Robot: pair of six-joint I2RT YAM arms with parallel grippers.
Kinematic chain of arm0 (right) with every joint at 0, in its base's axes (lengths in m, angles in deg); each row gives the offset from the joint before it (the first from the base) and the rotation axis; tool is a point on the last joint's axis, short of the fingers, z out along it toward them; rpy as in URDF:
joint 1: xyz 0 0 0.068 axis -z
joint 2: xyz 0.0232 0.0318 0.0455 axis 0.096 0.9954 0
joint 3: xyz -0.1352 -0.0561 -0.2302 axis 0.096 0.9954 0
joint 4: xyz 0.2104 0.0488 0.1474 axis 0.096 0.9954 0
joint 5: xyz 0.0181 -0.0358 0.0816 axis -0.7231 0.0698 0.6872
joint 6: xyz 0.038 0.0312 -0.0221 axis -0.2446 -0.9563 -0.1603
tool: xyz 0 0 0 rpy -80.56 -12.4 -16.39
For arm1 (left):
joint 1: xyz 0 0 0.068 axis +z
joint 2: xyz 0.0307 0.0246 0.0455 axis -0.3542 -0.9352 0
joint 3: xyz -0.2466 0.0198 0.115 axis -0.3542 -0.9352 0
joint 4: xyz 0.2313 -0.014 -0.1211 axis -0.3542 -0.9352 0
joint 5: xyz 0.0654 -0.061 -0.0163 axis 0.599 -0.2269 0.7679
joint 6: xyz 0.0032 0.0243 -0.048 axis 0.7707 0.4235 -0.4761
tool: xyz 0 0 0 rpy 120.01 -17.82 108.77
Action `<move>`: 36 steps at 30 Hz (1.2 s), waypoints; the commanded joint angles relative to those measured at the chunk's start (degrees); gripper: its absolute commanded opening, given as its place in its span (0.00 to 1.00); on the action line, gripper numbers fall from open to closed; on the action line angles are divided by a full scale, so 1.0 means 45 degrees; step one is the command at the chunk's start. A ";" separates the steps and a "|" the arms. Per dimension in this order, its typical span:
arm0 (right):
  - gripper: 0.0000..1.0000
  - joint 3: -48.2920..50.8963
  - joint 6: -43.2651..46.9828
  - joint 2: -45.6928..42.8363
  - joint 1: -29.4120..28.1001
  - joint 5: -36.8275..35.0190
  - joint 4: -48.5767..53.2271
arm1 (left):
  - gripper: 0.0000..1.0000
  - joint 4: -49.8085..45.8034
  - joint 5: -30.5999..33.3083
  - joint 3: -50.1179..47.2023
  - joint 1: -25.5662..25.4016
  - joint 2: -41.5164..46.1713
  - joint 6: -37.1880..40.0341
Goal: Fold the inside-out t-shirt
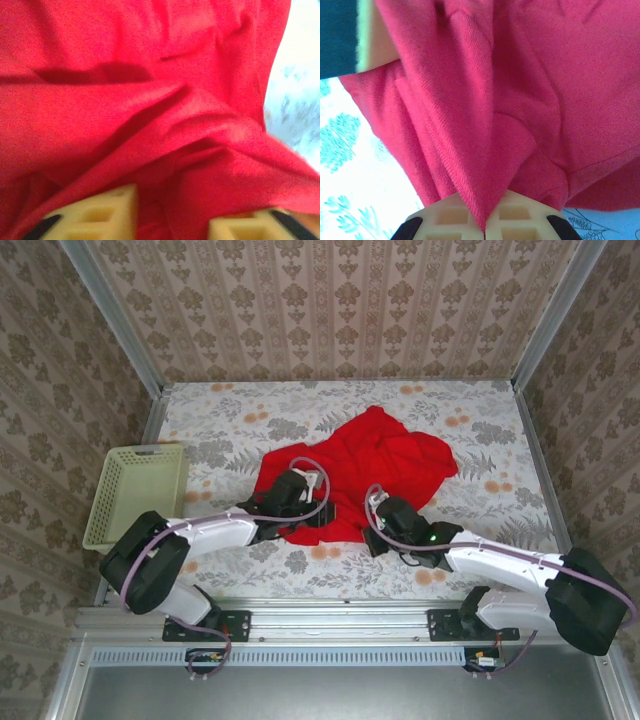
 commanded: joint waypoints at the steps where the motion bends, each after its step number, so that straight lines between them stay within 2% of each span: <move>1: 0.08 0.0371 -0.0590 -0.0143 -0.0061 0.0022 -0.0392 | 0.43 -0.2097 0.1177 0.0754 -0.0693 0.0447 0.1508; 4: 0.07 0.0576 -0.0803 -0.0298 -0.0066 0.0159 -0.0759 | 0.47 -0.2307 0.1371 0.0704 -0.0883 0.0620 0.1114; 8: 0.12 0.0647 -0.1015 -0.0243 -0.0061 0.0587 -0.1231 | 0.54 -0.1260 0.0939 0.0397 -0.1146 0.0461 0.0300; 13: 0.30 -0.0100 -0.0998 0.0074 0.0427 0.0275 -0.0330 | 0.40 -0.0507 0.0868 0.0260 -0.1648 -0.0218 -0.0050; 15: 0.34 -0.0424 -0.0794 0.0387 0.0975 0.0713 -0.0180 | 0.36 -0.0029 0.0651 -0.0064 -0.1753 -0.0178 -0.0130; 18: 0.30 -0.1131 -0.0360 0.1345 0.1359 0.1173 0.0199 | 0.34 0.0413 0.0410 -0.0365 -0.2059 -0.0030 -0.0041; 21: 0.19 -0.1742 -0.0115 0.1870 0.1360 0.1265 0.0627 | 0.37 0.0244 0.0651 -0.0443 -0.2380 0.0105 0.0129; 28: 0.01 -0.1835 -0.0349 0.0883 0.1619 0.1181 0.1541 | 0.42 -0.0261 0.1165 -0.0661 -0.2870 -0.0566 0.0501; 36: 0.00 -0.1380 -0.0888 -0.0542 0.2544 0.2411 0.2299 | 0.44 -0.0700 0.1388 -0.0888 -0.3061 -0.1387 0.0940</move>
